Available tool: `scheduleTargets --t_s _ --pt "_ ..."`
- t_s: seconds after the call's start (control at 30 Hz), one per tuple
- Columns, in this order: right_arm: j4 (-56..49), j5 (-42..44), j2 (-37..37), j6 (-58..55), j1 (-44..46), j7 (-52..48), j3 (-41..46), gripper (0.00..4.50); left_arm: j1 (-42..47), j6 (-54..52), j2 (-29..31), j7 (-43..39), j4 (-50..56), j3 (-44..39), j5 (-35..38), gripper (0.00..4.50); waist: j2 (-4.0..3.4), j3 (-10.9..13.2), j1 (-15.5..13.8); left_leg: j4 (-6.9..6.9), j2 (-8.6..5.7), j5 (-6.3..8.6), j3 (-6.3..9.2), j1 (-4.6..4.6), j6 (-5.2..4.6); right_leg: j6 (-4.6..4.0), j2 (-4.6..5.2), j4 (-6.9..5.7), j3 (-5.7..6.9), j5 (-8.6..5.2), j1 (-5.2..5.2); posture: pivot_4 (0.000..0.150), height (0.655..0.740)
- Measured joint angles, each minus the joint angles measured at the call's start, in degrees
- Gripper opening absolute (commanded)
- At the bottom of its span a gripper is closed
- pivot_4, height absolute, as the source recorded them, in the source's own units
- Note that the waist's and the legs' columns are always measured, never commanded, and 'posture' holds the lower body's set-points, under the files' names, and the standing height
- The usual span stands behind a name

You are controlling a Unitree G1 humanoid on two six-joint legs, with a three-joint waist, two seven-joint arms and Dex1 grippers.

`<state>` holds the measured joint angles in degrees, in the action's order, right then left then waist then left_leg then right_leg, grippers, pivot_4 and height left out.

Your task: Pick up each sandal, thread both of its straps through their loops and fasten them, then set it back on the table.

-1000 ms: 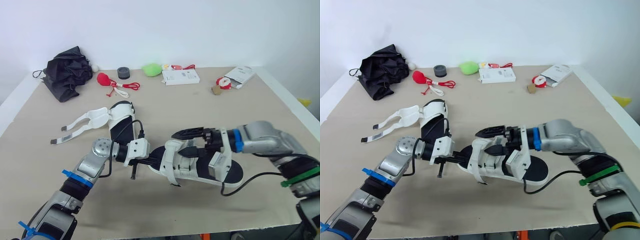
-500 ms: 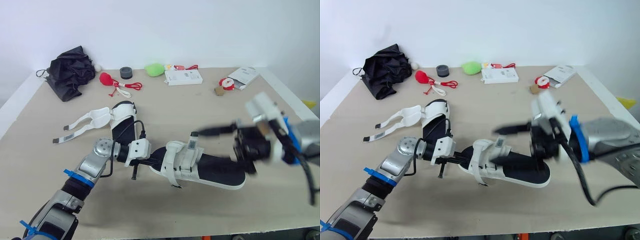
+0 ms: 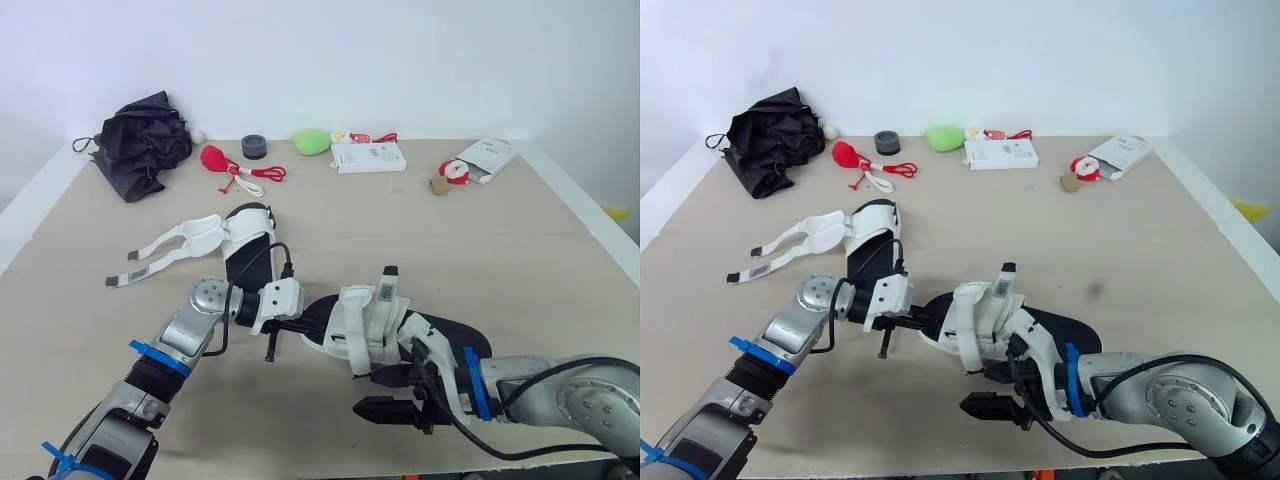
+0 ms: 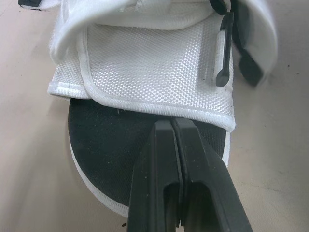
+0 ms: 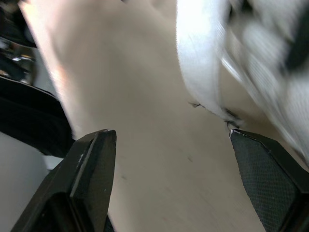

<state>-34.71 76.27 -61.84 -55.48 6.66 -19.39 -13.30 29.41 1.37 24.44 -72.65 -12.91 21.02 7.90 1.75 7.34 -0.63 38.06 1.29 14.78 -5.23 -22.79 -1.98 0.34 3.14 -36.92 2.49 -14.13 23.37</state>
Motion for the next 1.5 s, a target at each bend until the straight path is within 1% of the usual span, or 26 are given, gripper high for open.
scheduleTargets --t_s 0.17,0.43,0.57,0.67,0.83,1.0,1.1,1.13,1.27,1.3,1.33,1.5 --pt "-0.09 -3.56 0.89 -1.28 0.01 -2.54 1.32 4.05 0.03 -0.13 0.09 0.12 -0.01 -0.01 -0.03 0.00 0.01 0.00 0.00 0.01 0.00 0.00 0.01 0.03 0.00 0.05 -0.03 0.00 0.00 0.01 -0.03 0.150 0.7400" --pt "0.61 0.32 3.36 -4.09 1.91 -6.54 7.11 4.05 0.01 -0.11 0.55 0.05 0.19 -0.03 -0.02 0.00 0.03 0.01 0.05 0.01 0.01 0.00 0.02 0.04 0.00 0.05 -0.06 0.00 -0.01 0.02 -0.03 0.150 0.7400" --pt "0.64 -1.19 5.56 -5.04 2.45 -6.21 6.69 4.05 -0.16 -0.11 0.61 0.07 0.32 -0.05 -0.02 0.00 0.06 0.01 0.06 0.00 0.01 0.00 0.04 0.03 0.00 0.04 -0.08 0.00 -0.01 0.01 -0.02 0.150 0.7400" --pt "0.72 -4.66 7.72 -6.07 3.63 -5.66 4.85 4.05 -0.28 -0.10 0.73 0.13 0.37 -0.06 -0.02 0.00 0.06 0.01 0.13 0.01 0.01 0.00 0.03 0.04 0.00 0.05 -0.07 0.00 -0.02 0.02 -0.03 0.150 0.7400" --pt "1.87 -8.05 11.39 -7.68 4.74 -5.24 4.15 4.05 -0.39 -0.08 0.90 0.24 0.37 -0.12 -0.02 0.00 0.06 0.01 0.15 0.03 0.01 0.00 0.03 0.05 0.00 0.07 -0.07 -0.01 -0.03 0.04 -0.03 0.150 0.7400" --pt "2.89 -10.44 13.42 -9.07 5.94 -5.23 4.10 4.05 -0.34 -0.05 1.00 0.24 0.37 -0.17 -0.02 0.00 0.06 0.01 0.12 0.05 0.01 0.00 0.03 0.04 -0.01 0.08 -0.06 -0.01 -0.03 0.06 -0.04 0.150 0.7400" --pt "3.76 -11.41 14.71 -9.89 6.53 -5.51 4.11 3.23 -0.26 -0.04 1.09 0.25 0.32 -0.23 -0.02 0.00 0.06 0.01 0.15 0.06 0.01 -0.01 0.03 0.04 -0.01 0.07 -0.06 -0.01 -0.04 0.08 -0.03 0.150 0.7400" --pt "4.15 -11.89 14.97 -10.01 6.67 -5.60 4.12 2.81 -0.22 -0.04 1.08 0.27 0.30 -0.25 -0.02 0.00 0.05 0.01 0.15 0.06 0.01 -0.01 0.03 0.04 -0.02 0.07 -0.06 -0.01 -0.04 0.09 -0.03 0.150 0.7400" --pt "4.51 -13.24 15.05 -10.18 6.71 -7.16 4.66 0.73 -0.23 0.02 1.07 0.09 0.36 -0.24 0.00 0.00 0.05 0.01 0.14 0.04 0.01 -0.01 0.03 0.04 -0.02 0.02 -0.06 -0.01 -0.03 0.06 -0.03 0.150 0.7400" --pt "4.48 -13.40 15.04 -10.24 6.71 -7.97 4.66 0.27 -0.22 0.03 1.06 0.09 0.36 -0.24 0.00 0.00 0.05 0.01 0.13 0.04 0.01 0.00 0.03 0.03 -0.03 0.02 -0.06 -0.01 -0.03 0.06 -0.03 0.150 0.7400" --pt "4.32 -13.46 15.03 -10.41 6.69 -8.53 4.66 0.07 -0.20 0.03 1.06 0.09 0.35 -0.24 0.00 0.00 0.05 0.01 0.14 0.04 0.01 0.00 0.03 0.03 -0.03 0.02 -0.06 -0.01 -0.03 0.06 -0.03 0.150 0.7400" --pt "4.47 -13.58 15.01 -11.13 6.74 -10.57 4.73 0.07 -0.07 0.04 1.02 0.17 0.10 -0.24 0.00 0.00 0.05 0.01 0.14 0.05 0.01 0.00 0.04 0.04 -0.03 0.06 -0.05 0.00 -0.03 0.08 -0.03 0.150 0.7400"
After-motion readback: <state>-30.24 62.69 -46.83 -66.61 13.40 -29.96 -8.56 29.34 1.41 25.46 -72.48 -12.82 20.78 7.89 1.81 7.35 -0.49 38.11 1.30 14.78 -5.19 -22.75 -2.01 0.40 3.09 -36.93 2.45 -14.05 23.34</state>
